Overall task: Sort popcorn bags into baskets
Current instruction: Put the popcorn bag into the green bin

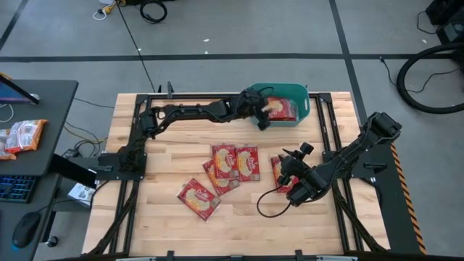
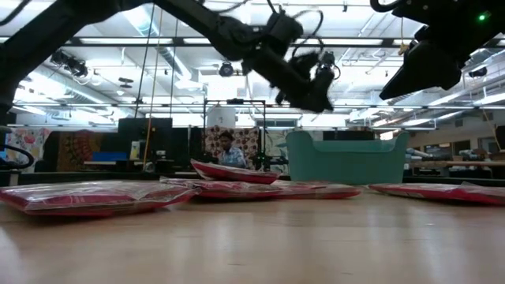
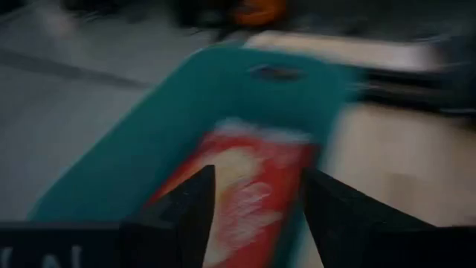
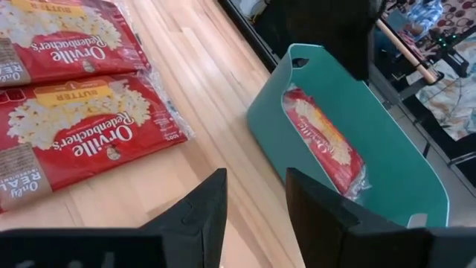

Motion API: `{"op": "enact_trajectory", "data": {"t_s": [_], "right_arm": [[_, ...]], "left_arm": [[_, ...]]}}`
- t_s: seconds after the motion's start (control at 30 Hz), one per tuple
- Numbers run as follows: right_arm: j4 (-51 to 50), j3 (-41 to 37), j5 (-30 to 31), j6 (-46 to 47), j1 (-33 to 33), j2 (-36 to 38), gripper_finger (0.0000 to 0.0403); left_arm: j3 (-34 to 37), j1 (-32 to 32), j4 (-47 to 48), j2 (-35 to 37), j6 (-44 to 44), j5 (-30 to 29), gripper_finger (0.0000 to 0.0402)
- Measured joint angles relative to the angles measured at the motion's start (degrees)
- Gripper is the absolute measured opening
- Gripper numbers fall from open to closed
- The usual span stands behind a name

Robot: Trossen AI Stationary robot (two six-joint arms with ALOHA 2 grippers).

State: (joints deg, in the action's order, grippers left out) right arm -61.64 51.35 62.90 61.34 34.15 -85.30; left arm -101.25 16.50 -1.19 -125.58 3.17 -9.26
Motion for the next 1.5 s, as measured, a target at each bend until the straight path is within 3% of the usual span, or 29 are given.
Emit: {"op": "enact_trajectory", "data": {"t_s": [0.07,0.33,0.67,0.83,1.1,1.33,1.5], "right_arm": [[-0.02,0.00,-0.50,0.00,0.00,0.00,0.0142],[-0.01,0.00,-1.52,1.22,0.00,-0.02,0.0142],[1.30,-0.01,-2.11,1.95,0.37,-0.02,0.0142],[1.69,0.00,-1.36,1.52,0.37,-0.04,0.0142],[2.61,0.00,-0.62,-0.43,-0.07,-0.04,0.0142],[3.66,0.00,0.40,-1.96,-0.11,-0.04,0.0142],[4.14,0.00,0.52,-2.83,-0.51,-0.04,0.0142]], "left_arm": [[0.00,-0.43,2.00,1.86,1.05,3.86,0.0209],[1.10,-2.93,15.10,10.25,8.48,3.83,0.0199],[21.67,-8.77,16.04,23.49,7.71,3.54,0.0190],[29.59,-13.40,16.99,29.00,5.53,-0.11,0.0190],[35.73,-19.49,21.21,33.01,5.37,-3.85,0.0190],[42.79,-23.06,26.90,33.09,11.26,-10.75,0.0190],[48.92,-23.53,25.25,33.04,18.31,-15.80,0.0190]]}}
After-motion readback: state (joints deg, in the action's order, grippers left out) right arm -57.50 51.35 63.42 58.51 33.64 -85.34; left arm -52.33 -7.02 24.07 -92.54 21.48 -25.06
